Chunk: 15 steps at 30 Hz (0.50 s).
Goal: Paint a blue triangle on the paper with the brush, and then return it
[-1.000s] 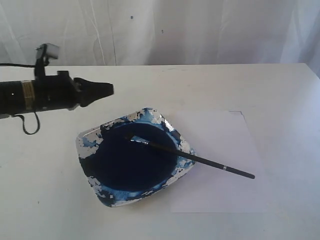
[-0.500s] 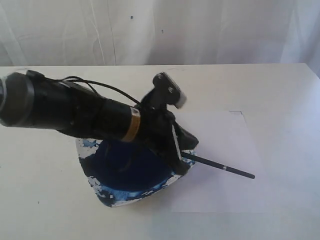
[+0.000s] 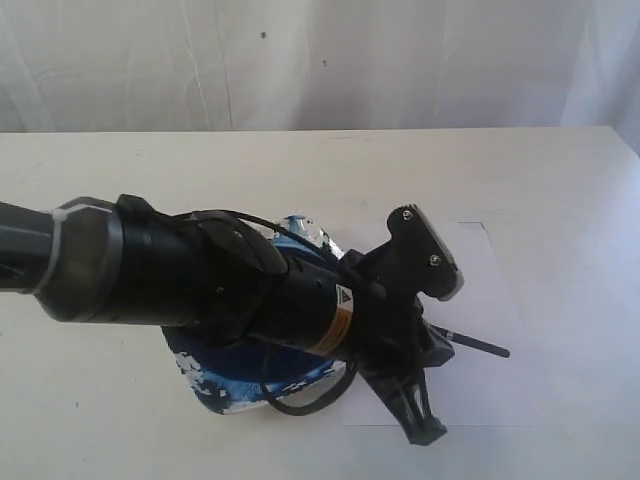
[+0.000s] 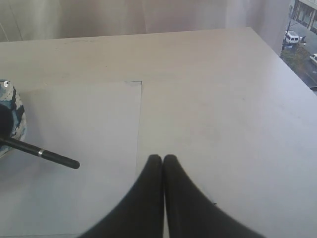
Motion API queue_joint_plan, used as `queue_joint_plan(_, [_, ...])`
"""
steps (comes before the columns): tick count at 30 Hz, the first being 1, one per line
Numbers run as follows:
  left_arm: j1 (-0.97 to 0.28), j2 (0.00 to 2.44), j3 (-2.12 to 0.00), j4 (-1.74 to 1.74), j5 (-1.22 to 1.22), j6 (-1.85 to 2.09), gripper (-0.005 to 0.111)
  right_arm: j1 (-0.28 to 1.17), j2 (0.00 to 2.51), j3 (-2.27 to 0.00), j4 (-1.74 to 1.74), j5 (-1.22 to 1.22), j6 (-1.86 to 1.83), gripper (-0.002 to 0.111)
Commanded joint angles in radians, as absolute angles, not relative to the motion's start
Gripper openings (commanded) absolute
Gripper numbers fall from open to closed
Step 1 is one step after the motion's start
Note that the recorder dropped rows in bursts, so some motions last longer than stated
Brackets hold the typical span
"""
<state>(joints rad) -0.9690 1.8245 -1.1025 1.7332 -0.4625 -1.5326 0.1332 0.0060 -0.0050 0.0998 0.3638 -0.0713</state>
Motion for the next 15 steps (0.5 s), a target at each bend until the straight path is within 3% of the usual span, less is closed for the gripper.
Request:
queue_joint_plan(1, [-1.015,1.833,-1.105,1.744,-0.312,-1.521,0.0,0.127,0.0,0.0,0.101,0.353,-0.074,0.0])
queue_joint_plan(9, [-1.093,1.896,-1.096,1.744,-0.027,-1.488,0.0,0.127,0.0,0.0,0.101,0.353,-0.074,0.0])
queue_joint_plan(15, [-1.107,1.898,-1.096,1.744,-0.121,-1.487,0.0,0.127,0.0,0.0,0.101,0.353,-0.074,0.0])
